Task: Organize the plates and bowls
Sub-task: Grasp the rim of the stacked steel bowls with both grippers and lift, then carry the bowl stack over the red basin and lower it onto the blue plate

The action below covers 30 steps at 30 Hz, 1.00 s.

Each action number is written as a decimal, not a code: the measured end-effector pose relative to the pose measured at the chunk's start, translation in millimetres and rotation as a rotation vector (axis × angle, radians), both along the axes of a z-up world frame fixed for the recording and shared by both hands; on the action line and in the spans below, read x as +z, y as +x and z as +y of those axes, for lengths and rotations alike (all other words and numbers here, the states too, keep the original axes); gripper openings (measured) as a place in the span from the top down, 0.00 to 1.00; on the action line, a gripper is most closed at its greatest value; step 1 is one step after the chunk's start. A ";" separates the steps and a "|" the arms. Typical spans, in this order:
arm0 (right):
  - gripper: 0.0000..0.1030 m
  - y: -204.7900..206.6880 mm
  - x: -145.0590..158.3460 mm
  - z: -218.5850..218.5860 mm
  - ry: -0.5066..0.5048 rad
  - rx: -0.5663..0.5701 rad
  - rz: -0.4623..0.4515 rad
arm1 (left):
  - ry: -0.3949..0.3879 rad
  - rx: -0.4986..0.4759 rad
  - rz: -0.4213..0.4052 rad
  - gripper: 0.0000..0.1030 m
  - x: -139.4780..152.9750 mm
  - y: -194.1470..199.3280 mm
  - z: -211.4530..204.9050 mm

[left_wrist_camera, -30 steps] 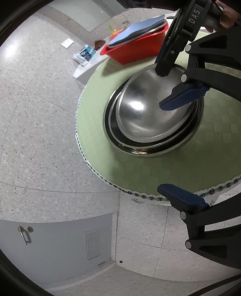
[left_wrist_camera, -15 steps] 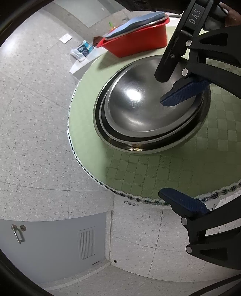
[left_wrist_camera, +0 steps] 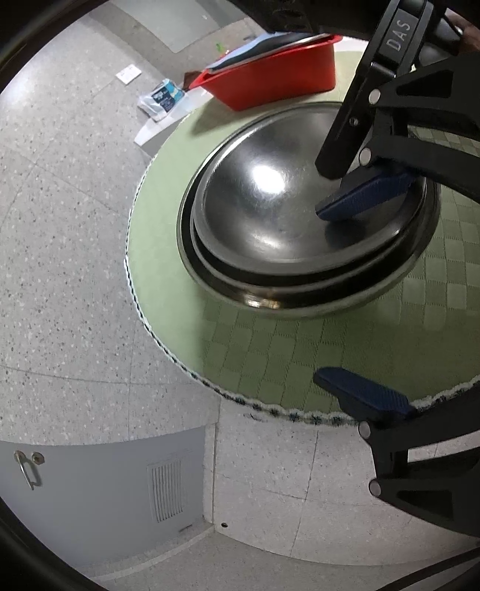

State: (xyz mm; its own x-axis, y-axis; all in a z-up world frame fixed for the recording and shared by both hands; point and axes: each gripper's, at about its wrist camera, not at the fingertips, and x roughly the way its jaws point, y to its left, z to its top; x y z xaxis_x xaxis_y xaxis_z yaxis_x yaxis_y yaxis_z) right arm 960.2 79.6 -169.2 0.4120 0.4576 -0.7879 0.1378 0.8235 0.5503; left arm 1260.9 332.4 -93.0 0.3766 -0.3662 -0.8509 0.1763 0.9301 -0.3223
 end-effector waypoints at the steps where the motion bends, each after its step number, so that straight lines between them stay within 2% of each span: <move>1: 0.51 0.3 0.0 0.1 0.011 0.004 -0.002 | -0.002 -0.004 -0.003 0.34 -0.6 -1.3 0.2; 7: 0.53 -1.5 1.5 2.5 0.015 0.004 -0.008 | -0.007 -0.044 -0.026 0.55 2.8 -7.8 -2.6; 13: 0.53 -6.2 7.1 7.1 -0.016 0.005 -0.021 | 0.003 -0.032 -0.042 0.57 5.2 -15.5 1.6; 17: 0.53 -12.0 18.1 7.8 -0.028 0.007 -0.048 | -0.008 -0.027 -0.070 0.57 18.1 -26.5 0.9; 24: 0.53 -26.1 62.2 -6.1 -0.056 0.011 -0.132 | -0.053 -0.015 -0.142 0.59 66.5 -47.7 -3.4; 30: 0.53 -35.9 102.9 -42.6 -0.053 0.006 -0.193 | -0.077 -0.026 -0.193 0.59 108.3 -69.7 -36.1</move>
State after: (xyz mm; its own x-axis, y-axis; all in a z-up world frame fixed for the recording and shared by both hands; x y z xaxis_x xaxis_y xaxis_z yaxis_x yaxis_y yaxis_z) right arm 924.3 37.0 -66.3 0.5552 0.4203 -0.7177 0.0286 0.8528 0.5215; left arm 1191.2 296.3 15.3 0.5195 -0.4395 -0.7328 0.2656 0.8982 -0.3504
